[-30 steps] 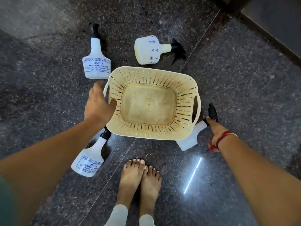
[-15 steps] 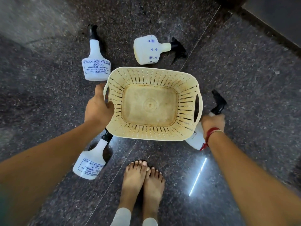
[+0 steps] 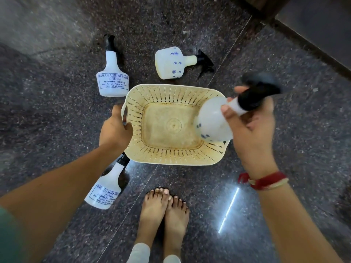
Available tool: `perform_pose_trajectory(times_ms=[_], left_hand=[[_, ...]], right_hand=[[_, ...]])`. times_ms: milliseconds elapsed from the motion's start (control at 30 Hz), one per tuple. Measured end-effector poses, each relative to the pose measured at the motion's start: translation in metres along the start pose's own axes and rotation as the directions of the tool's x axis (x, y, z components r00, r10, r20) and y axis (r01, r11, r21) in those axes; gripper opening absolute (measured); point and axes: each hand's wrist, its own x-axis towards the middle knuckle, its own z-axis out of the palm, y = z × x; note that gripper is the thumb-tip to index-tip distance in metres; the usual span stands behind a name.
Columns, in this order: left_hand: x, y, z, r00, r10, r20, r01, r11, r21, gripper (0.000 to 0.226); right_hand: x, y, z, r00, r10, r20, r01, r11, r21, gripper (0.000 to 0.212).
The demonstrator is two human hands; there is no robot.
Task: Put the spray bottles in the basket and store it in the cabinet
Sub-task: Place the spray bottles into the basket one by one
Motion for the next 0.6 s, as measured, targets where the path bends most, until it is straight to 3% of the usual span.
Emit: perform_pose_trajectory(times_ms=[133, 267, 333, 367, 433, 500, 600], left_hand=[[-0.002, 0.0, 0.0, 1.0, 0.01, -0.007, -0.01, 1.0, -0.006, 0.039], [-0.01, 0.005, -0.001, 0.979, 0.155, -0.134, -0.145, 0.986, 0.076, 0.067], [-0.018, 0.016, -0.002, 0.943, 0.288, -0.167, -0.266, 0.953, 0.145, 0.064], [-0.024, 0.024, -0.001, 0.919, 0.358, -0.164, -0.341, 0.932, 0.125, 0.057], [-0.038, 0.046, 0.004, 0.888, 0.446, -0.111, -0.455, 0.887, -0.073, 0.042], [-0.055, 0.07, 0.012, 0.892, 0.451, 0.013, -0.432, 0.863, -0.263, 0.037], [-0.072, 0.095, 0.035, 0.933, 0.351, 0.086, -0.301, 0.887, -0.35, 0.053]], right_hand=[[-0.013, 0.036, 0.033, 0.979, 0.096, 0.181, -0.093, 0.995, -0.022, 0.042], [-0.024, 0.07, 0.056, 0.939, 0.341, -0.04, -0.342, 0.939, -0.028, 0.042], [-0.025, 0.081, 0.065, 0.913, 0.377, -0.156, -0.39, 0.919, -0.064, 0.046], [-0.026, 0.085, 0.069, 0.904, 0.383, -0.188, -0.403, 0.912, -0.077, 0.047], [-0.026, 0.091, 0.078, 0.887, 0.407, -0.219, -0.427, 0.903, -0.054, 0.047], [-0.027, 0.096, 0.085, 0.877, 0.413, -0.244, -0.429, 0.903, -0.013, 0.047], [-0.029, 0.1, 0.09, 0.856, 0.46, -0.235, -0.438, 0.888, 0.14, 0.035]])
